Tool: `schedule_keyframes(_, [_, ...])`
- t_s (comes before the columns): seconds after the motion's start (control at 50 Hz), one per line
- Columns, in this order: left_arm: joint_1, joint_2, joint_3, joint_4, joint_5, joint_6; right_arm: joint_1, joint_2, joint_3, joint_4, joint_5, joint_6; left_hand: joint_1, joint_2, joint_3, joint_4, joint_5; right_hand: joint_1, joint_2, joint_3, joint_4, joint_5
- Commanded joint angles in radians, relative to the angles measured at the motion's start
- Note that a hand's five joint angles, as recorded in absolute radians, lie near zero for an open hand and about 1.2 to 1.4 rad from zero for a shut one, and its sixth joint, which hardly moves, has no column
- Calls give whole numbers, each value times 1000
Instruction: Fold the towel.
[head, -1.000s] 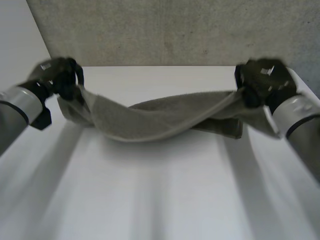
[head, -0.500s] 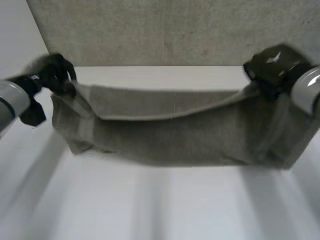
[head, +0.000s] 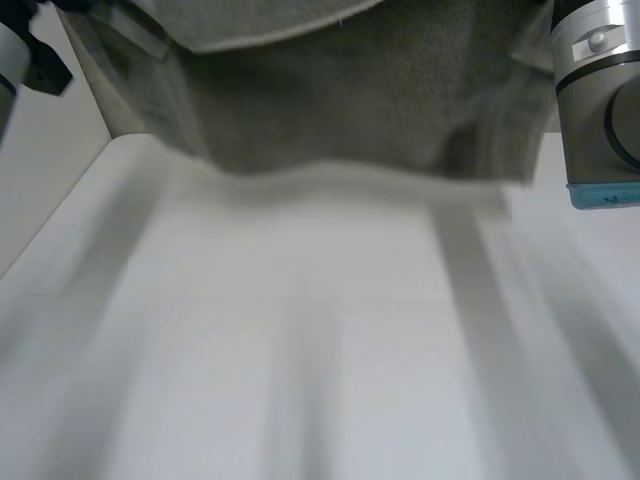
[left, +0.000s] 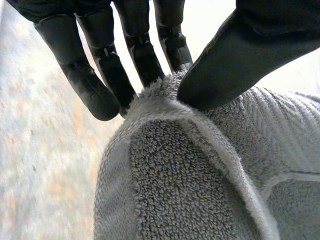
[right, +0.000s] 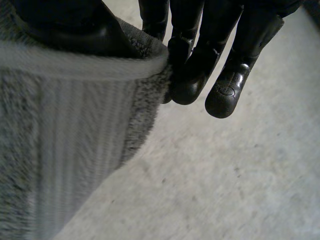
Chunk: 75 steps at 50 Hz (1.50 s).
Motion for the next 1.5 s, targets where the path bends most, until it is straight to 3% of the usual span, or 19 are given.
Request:
schedule_keyframes(0.02, [64, 2, -77, -26, 65, -91, -8, -21, 74, 191, -133, 7, -71, -101, -153, -134, -279, 47, 70, 51, 50, 39])
schedule_keyframes(0.12, [65, -34, -183, -29, 165, -88, -17, -4, 104, 405, -210, -6, -71, -101, -153, -134, -279, 47, 70, 51, 50, 39])
schedule_keyframes(0.26, [65, -115, -306, -37, 219, -17, -29, 83, 223, 539, -213, -102, -71, -101, -153, -134, -279, 47, 70, 51, 50, 39])
schedule_keyframes(0.4, [88, -198, -384, -114, 215, 254, -31, 149, 383, 498, -216, -153, -71, -101, -153, -134, -279, 47, 70, 51, 50, 39])
schedule_keyframes(0.5, [128, -206, -405, -173, 215, 357, -32, 206, 417, 492, -212, -148, -71, -101, -153, -134, -279, 47, 70, 51, 50, 39])
schedule_keyframes(0.7, [153, -190, -430, -224, 220, 376, -32, 189, 450, 481, -135, -122, -71, -101, -153, -134, -279, 47, 70, 51, 50, 39])
schedule_keyframes(0.82, [156, -173, -436, -226, 220, 373, -32, 155, 473, 443, -53, -53, -71, -101, -153, -134, -279, -502, -480, -499, -500, -511])
schedule_keyframes(0.9, [157, -172, -447, -227, 222, 373, -35, 152, 489, 411, 17, -24, -71, -101, -153, -134, -279, -615, -592, -611, -613, -623])
schedule_keyframes(1.1, [156, -172, -456, -226, 222, 374, -77, 166, 497, 409, 17, -13, -71, -101, -153, -134, -279, -647, -625, -644, -645, -656])
schedule_keyframes(1.2, [156, -172, -456, -224, 222, 376, -90, 168, 497, 409, 17, -10, -71, -101, -153, -134, -279, -551, -529, -547, -549, -560])
schedule_keyframes(1.22, [154, -172, -456, -223, 219, 377, -92, 168, 496, 409, 17, -12, -71, -101, -153, -134, -279, -350, -327, -346, -348, -359])
schedule_keyframes(1.24, [154, -172, -456, -223, 219, 377, -92, 168, 496, 409, 17, -12, -71, -101, -153, -134, -279, -348, -325, -344, -346, -357])
schedule_keyframes(1.28, [153, -172, -456, -224, 217, 380, -94, 168, 497, 409, 15, -9, -71, -101, -153, -134, -279, 46, 68, 50, 48, 37])
schedule_keyframes(1.36, [146, -172, -459, -226, 220, 386, -91, 166, 500, 409, 15, -9, -71, -101, -153, -134, -279, 47, 70, 51, 50, 39])
schedule_keyframes(1.4, [142, -172, -464, -226, 223, 389, -91, 165, 500, 409, 15, -9, -156, -186, -238, -218, -363, 47, 70, 51, 50, 39])
schedule_keyframes(1.44, [137, -166, -471, -229, 222, 409, -91, 165, 506, 409, 15, -9, -933, -963, -1014, -995, -1140, 47, 70, 51, 50, 39])
schedule_keyframes(1.46, [137, -166, -471, -229, 222, 409, -91, 165, 506, 409, 15, -9, -937, -967, -1018, -999, -1144, 47, 70, 51, 50, 39])
schedule_keyframes(1.48, [131, -164, -473, -226, 216, 437, -91, 165, 509, 409, 14, -9, -1161, -1191, -1242, -1223, -1368, 47, 70, 51, 50, 39])
schedule_keyframes(1.5, [131, -164, -473, -226, 215, 437, -91, 165, 509, 409, 14, -9, -1163, -1193, -1245, -1225, -1370, 47, 70, 51, 50, 39])
